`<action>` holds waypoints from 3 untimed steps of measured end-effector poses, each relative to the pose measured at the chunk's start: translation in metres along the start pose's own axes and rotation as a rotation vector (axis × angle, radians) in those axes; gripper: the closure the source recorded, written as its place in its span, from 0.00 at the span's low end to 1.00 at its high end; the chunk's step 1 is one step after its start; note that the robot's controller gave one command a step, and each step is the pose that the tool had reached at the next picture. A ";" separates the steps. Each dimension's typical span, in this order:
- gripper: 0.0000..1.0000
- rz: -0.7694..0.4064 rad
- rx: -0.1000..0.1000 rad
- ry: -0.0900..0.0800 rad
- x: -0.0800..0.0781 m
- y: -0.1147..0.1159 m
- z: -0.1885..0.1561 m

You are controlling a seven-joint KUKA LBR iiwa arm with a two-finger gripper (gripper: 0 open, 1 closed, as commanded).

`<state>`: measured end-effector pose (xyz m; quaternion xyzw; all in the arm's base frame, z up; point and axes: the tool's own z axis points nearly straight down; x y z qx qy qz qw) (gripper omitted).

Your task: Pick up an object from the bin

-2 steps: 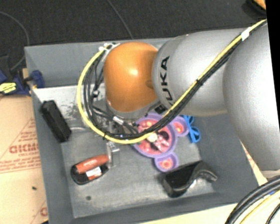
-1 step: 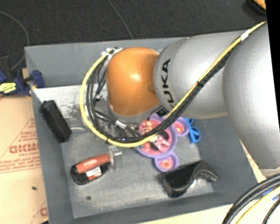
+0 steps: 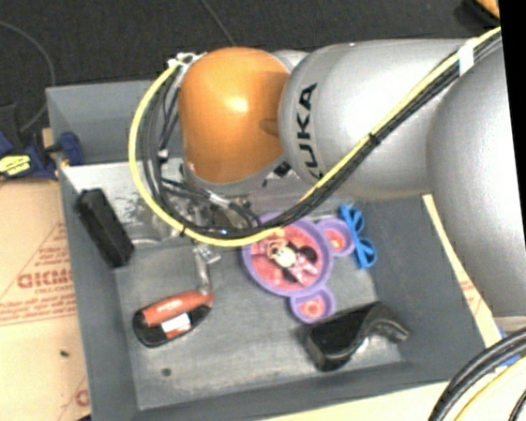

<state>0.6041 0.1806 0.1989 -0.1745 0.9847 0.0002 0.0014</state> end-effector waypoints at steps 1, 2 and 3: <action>0.00 -0.282 0.000 -0.003 0.047 -0.034 0.071; 1.00 0.326 0.013 0.006 0.018 0.027 0.097; 1.00 0.327 0.013 0.007 0.018 0.027 0.097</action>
Offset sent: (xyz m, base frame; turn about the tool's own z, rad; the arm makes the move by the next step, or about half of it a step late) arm -0.0280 0.0277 -0.0967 0.3256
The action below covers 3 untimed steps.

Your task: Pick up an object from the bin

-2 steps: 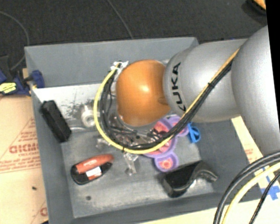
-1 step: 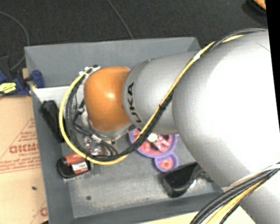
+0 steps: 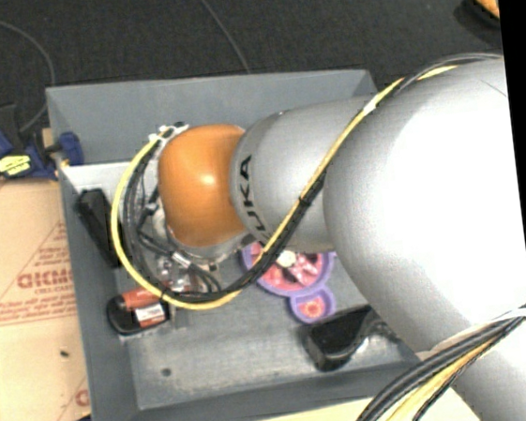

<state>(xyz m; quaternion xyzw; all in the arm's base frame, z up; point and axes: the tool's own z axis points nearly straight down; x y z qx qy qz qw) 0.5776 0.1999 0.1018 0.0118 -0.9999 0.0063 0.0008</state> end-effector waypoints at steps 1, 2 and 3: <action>1.00 -0.002 0.000 0.000 0.000 0.000 0.000; 1.00 -0.273 -0.001 -0.003 -0.028 -0.039 -0.005; 1.00 -0.216 -0.001 -0.002 -0.022 -0.073 0.004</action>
Offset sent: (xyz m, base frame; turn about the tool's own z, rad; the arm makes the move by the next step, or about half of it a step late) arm 0.0300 -0.0391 0.0062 -0.2725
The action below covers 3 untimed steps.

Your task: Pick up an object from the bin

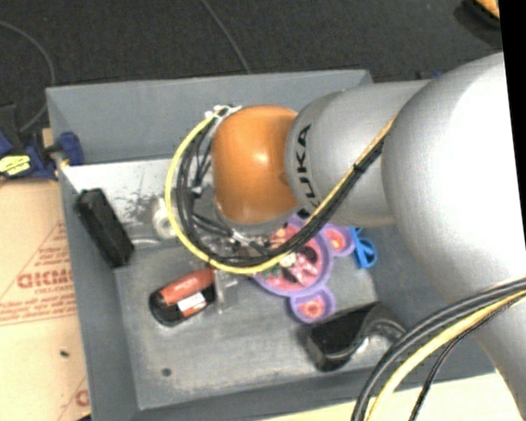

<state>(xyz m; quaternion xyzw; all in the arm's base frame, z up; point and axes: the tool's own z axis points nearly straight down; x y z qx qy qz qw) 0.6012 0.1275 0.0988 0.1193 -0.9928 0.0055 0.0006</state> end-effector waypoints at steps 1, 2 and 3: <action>1.00 0.008 0.028 -0.009 -0.022 0.057 0.012; 1.00 0.015 0.021 -0.014 -0.022 0.054 0.012; 1.00 -0.092 0.013 -0.034 -0.014 0.026 0.014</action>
Offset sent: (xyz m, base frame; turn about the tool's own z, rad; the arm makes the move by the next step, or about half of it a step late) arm -0.0014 0.0117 0.1526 -0.0230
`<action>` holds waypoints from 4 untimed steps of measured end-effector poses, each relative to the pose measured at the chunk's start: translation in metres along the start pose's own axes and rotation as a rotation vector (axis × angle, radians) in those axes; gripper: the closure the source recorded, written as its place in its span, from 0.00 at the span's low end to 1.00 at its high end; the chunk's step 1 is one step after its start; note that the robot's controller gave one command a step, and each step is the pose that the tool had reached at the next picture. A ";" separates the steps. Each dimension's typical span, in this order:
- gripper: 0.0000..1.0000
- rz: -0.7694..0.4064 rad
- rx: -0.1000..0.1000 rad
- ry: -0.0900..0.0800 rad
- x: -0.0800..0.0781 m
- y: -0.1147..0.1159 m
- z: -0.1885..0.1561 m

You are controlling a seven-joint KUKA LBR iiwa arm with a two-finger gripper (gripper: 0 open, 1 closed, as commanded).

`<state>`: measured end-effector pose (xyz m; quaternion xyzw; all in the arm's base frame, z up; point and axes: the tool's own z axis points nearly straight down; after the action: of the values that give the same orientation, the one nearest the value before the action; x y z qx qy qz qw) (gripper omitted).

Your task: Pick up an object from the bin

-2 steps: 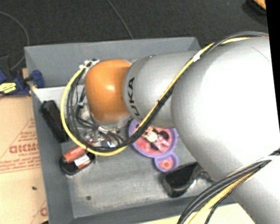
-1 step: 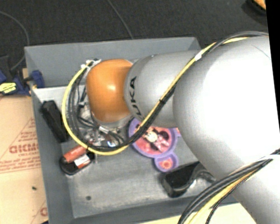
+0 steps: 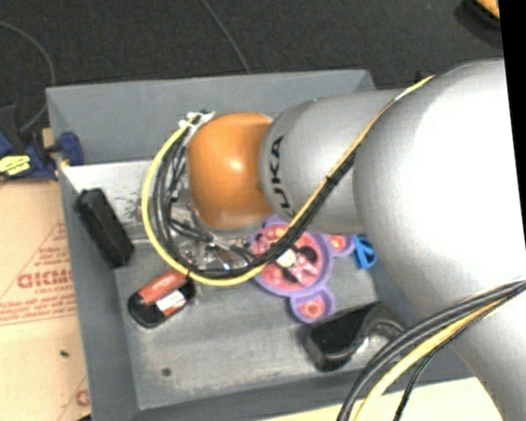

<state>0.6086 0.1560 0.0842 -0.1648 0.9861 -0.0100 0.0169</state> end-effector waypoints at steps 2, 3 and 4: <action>1.00 -0.342 -0.001 0.006 0.008 -0.014 -0.001; 1.00 -0.231 0.003 0.020 0.034 0.002 -0.078; 1.00 -0.296 0.002 0.011 0.017 -0.016 -0.170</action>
Offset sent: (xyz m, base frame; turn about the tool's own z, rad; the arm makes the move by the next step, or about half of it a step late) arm 0.0301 -0.0285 -0.0142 -0.2059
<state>0.5913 0.1375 0.2538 -0.3086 0.9510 -0.0142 0.0100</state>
